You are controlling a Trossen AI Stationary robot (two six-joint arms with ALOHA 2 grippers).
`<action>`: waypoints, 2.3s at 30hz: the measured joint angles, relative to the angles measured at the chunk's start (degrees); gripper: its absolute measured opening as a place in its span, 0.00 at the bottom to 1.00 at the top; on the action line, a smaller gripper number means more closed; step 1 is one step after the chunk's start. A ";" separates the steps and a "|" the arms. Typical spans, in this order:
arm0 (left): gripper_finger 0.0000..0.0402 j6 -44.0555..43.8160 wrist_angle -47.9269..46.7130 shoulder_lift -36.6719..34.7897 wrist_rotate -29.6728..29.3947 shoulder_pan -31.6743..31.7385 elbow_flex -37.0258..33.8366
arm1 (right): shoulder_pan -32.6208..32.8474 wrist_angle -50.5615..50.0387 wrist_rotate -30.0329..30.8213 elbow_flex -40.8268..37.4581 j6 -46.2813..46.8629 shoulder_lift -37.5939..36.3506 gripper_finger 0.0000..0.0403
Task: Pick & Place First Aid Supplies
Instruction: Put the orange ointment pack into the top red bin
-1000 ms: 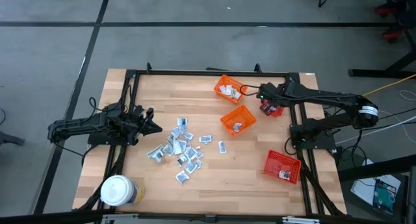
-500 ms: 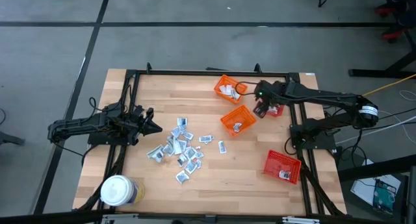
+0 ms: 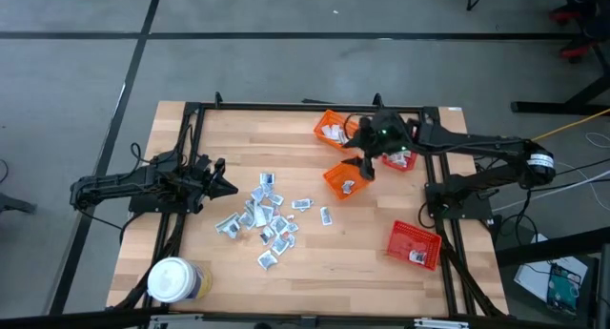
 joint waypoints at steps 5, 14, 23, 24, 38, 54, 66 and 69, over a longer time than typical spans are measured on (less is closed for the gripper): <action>0.04 0.00 0.00 -0.02 -0.01 -0.01 0.00 | 2.65 5.59 -6.86 0.00 -15.31 0.21 0.59; 0.04 0.00 0.00 -0.02 -0.02 -0.01 0.01 | 4.45 8.57 -10.33 0.87 -22.48 4.71 0.59; 0.04 0.00 0.00 -0.01 0.00 -0.02 -0.01 | 8.47 -11.64 -10.35 12.63 -22.16 13.74 0.59; 0.04 0.00 0.00 -0.01 -0.02 0.00 0.01 | 8.90 -13.70 -10.35 14.22 -22.17 15.10 0.59; 0.04 0.00 0.00 -0.01 -0.01 0.00 0.00 | 12.14 -26.21 -5.22 28.70 -20.98 36.01 0.59; 0.04 0.00 0.00 -0.01 -0.01 0.00 0.01 | 19.53 -26.14 -2.35 28.76 -15.29 45.98 0.59; 0.04 0.00 0.00 0.00 0.00 0.00 -0.01 | 20.57 -21.39 4.71 28.92 -8.23 47.41 0.59; 0.04 0.00 0.00 0.00 -0.01 0.00 0.01 | 20.57 -22.92 4.88 30.20 -7.64 47.43 0.59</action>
